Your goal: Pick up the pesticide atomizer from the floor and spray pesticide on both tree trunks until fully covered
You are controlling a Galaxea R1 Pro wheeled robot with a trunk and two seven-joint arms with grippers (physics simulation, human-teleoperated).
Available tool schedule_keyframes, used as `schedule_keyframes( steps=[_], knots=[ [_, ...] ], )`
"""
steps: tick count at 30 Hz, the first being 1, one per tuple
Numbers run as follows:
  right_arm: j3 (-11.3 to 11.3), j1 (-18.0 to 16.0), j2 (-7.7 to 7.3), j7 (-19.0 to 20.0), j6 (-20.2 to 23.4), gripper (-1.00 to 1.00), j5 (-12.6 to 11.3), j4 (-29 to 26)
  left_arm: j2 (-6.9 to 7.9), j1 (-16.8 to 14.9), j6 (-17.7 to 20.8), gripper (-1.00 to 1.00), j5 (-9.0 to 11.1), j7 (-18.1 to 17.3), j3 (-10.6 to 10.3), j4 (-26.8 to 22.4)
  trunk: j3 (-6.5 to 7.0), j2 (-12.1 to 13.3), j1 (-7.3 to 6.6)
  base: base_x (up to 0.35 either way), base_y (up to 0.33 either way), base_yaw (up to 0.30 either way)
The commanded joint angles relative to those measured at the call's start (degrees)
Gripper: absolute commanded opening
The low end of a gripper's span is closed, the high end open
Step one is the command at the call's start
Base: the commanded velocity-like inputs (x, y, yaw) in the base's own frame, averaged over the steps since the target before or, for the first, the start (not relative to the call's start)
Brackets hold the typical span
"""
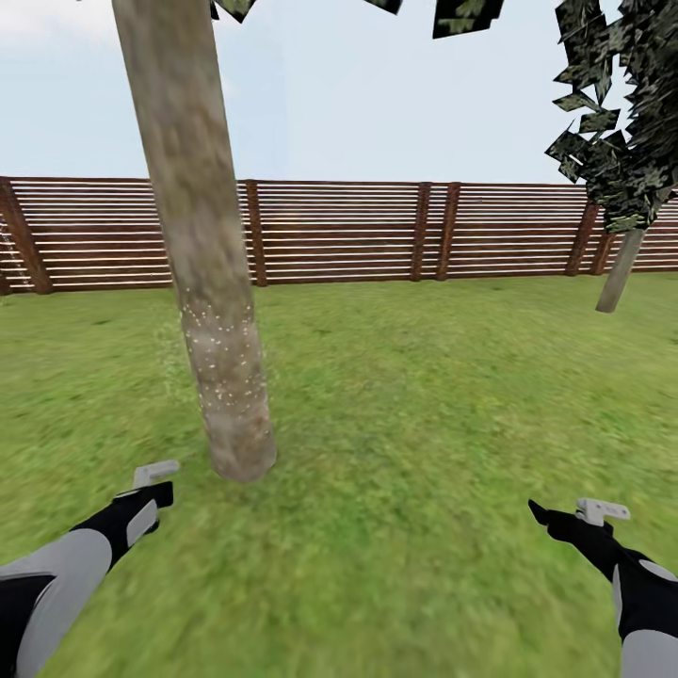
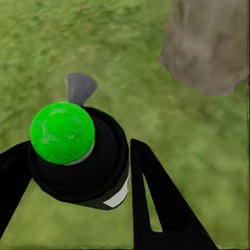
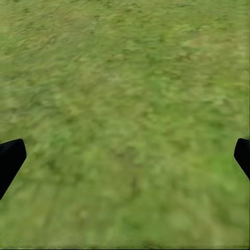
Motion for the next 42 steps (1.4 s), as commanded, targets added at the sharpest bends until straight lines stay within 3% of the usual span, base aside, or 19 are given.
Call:
schedule_keyframes(
  steps=[1,2,3,5,7,8,9,10,11,14,23,32,34,35,37,38,40,42],
  knots=[
    [0.0,0.0,-0.04,-0.05,-0.02,1.0,0.04,0.03,0.0,0.47,-0.01,-1.0,-0.22,-2.82,-0.07,0.28,0.0,0.0,0.0,-0.255,0.217,0.0],
    [0.01,0.0,-0.06,-0.06,-0.07,1.0,0.1,0.12,0.03,1.17,-0.12,-1.0,-0.8,-5.63,-0.07,0.41,0.0,0.0,0.0,-0.256,0.218,0.0],
    [0.01,0.0,-0.08,-0.05,-0.06,1.0,0.13,0.18,0.12,1.65,-0.59,-1.0,-2.69,-7.94,-0.07,0.48,0.0,0.0,0.0,-0.256,0.218,0.0],
    [0.18,0.0,-0.03,0.08,-0.03,1.0,0.19,0.26,0.22,2.08,-1.9,-1.0,-9.62,-9.92,-0.05,0.6,0.0,0.0,0.0,-0.256,0.218,0.0],
    [0.32,0.0,-0.25,0.45,0.02,1.0,0.23,0.35,0.24,2.27,-2.64,-1.0,-19.22,-15.03,0.0,0.69,0.0,0.0,0.0,-0.249,0.21,0.0],
    [0.83,0.02,-0.39,0.53,0.11,1.0,0.24,0.35,0.3,2.34,-2.85,-1.0,-21.96,-19.32,0.01,0.71,0.0,0.0,0.0,-0.237,0.197,0.0],
    [2.95,0.01,-0.47,0.61,0.35,1.0,0.24,0.34,0.37,2.49,-3.51,-1.0,-23.44,-22.72,0.01,0.72,0.0,0.0,0.0,-0.236,0.191,0.0],
    [5.32,0.01,-0.52,0.65,0.46,1.0,0.21,0.33,0.39,2.75,-4.27,-1.0,-24.02,-24.29,0.01,0.72,0.0,0.0,0.0,-0.238,0.189,0.0],
    [9.2,0.0,-0.55,0.67,0.56,1.0,0.19,0.33,0.42,3.34,-5.57,-1.0,-24.54,-25.64,0.01,0.72,0.0,0.0,0.0,-0.243,0.187,0.0],
    [13.78,0.0,-0.3,0.59,0.59,1.0,0.16,0.11,0.42,3.97,-6.79,-1.0,-24.92,-26.83,0.02,0.73,0.0,0.0,0.0,-0.253,0.185,0.0],
    [14.35,0.0,-0.58,0.51,0.22,1.0,-0.17,0.0,-0.28,4.34,-7.12,-1.0,-25.0,-26.83,0.02,2.35,0.0,0.0,0.0,-0.279,0.078,0.0],
    [14.84,-0.04,-0.64,0.53,0.21,1.0,-0.12,-0.03,-0.84,4.36,-7.15,-1.0,-25.16,-26.94,-0.04,2.34,0.0,0.0,0.0,-0.02,0.001,0.0],
    [15.24,-0.1,-0.64,0.69,0.51,1.0,-0.01,-0.4,-2.14,4.36,-7.07,-1.0,-25.51,-27.03,-0.11,2.26,0.0,0.0,0.0,0.0,0.0,0.0],
    [17.62,-0.09,-0.63,0.88,0.6,1.0,0.07,-0.61,-2.89,4.36,-7.02,-1.0,-27.16,-27.05,-0.33,2.24,0.0,0.0,0.0,0.0,0.0,0.0],
    [28.28,-0.09,-0.67,2.86,0.81,1.0,-0.01,-0.76,-4.58,4.36,-6.92,-1.0,-33.27,-27.26,-0.84,2.28,0.0,0.0,0.0,0.0,0.0,0.0],
    [31.95,-0.09,-0.58,3.54,0.88,1.0,-0.1,-0.76,-5.55,4.36,-6.9,-1.0,-35.84,-28.36,-0.94,2.3,0.0,0.0,0.0,0.0,0.0,0.0],
    [35.01,-0.09,-0.31,7.13,2.16,1.0,-0.11,-0.63,-6.87,4.36,-6.89,-1.0,-38.37,-32.23,-1.12,2.26,0.0,0.0,0.0,0.0,0.0,0.0],
    [35.86,-0.39,-0.15,14.95,4.14,1.0,0.07,-0.57,-7.27,4.36,-6.88,-1.0,-39.17,-35.79,-2.08,2.17,0.0,0.0,0.0,0.0,0.0,0.0]
  ],
)
